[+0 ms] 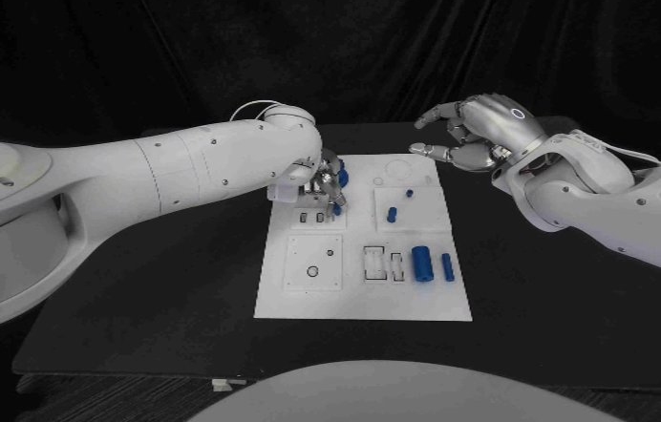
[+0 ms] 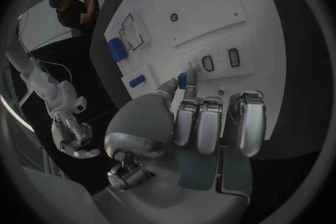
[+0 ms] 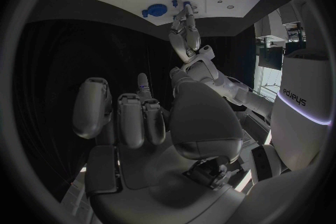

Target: Assemble the parts on the task board

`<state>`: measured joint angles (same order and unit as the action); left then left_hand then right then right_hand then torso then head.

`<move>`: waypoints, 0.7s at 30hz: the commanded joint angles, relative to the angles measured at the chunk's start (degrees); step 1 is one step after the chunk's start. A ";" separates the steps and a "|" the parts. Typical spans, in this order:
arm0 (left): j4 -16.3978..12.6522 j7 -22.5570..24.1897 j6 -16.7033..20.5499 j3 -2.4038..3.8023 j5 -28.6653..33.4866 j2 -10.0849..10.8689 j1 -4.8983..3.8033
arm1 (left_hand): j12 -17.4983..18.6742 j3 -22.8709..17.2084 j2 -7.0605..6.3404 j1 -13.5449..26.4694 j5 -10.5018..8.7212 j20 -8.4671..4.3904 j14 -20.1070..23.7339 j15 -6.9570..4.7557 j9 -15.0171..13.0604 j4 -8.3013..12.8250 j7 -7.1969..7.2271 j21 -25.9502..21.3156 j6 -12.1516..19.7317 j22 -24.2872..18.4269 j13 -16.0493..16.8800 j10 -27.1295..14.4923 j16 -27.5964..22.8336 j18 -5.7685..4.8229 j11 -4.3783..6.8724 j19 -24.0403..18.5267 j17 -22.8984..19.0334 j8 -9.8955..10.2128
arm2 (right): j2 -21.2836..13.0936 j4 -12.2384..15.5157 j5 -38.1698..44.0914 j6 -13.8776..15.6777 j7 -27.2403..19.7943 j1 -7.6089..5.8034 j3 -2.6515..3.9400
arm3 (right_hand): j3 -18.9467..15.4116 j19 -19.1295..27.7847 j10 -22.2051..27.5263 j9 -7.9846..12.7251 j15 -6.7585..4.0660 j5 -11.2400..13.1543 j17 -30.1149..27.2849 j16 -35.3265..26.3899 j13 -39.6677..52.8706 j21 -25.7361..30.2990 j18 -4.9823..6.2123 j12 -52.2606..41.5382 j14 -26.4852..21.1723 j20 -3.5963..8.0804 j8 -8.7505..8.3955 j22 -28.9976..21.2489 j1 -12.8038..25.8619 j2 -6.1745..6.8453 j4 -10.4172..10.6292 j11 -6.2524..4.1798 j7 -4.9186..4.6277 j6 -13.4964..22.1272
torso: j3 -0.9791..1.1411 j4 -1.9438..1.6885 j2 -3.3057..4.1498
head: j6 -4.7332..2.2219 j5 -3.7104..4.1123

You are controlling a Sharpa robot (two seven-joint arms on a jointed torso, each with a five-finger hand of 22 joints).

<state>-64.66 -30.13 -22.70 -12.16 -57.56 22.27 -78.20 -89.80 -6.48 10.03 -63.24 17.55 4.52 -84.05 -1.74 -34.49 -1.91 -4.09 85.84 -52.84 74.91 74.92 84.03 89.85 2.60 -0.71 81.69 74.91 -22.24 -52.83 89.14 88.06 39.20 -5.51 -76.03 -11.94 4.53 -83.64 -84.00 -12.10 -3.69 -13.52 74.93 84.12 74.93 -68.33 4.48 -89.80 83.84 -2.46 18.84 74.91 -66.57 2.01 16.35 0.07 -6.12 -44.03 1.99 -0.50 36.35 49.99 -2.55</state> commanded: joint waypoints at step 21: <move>-2.74 -0.72 2.44 0.05 0.05 2.56 0.26 | -0.20 -20.41 -6.30 7.33 6.75 -0.77 -5.95 -1.02 -7.33 7.19 0.63 -0.40 -3.03 8.07 15.08 5.97 0.15 -0.33 0.95 1.26 15.09 1.93 | -0.30 0.20 0.35 -0.62 1.58 0.27 0.04 | 0.43 0.25 -6.00 0.25 0.54 -1.01 8.94 -0.64 15.07 0.75 -0.10 -0.20 4.69 -0.52 0.47 9.26 -2.36 -0.29 -0.58 0.71 -0.06 -0.77 | 0.02 -0.11 -0.02 | 0.01 -0.26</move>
<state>-66.89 -30.20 -21.82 -12.17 -57.58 24.66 -78.02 -89.80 -23.92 3.81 -56.36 24.07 3.70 -83.96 -2.29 -41.67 2.61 -3.36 85.61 -55.46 74.90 74.91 83.97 89.85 2.60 -0.25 82.52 74.91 -20.41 -53.03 89.21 88.07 38.94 -5.28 -75.90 -11.95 4.91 -83.43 -83.93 -11.92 -3.53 -14.19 74.92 83.83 74.92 -67.80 4.49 -89.80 84.00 -2.67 19.07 74.95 -68.57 1.72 15.96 0.43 -6.12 -44.43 2.01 -0.57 36.34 49.99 -2.75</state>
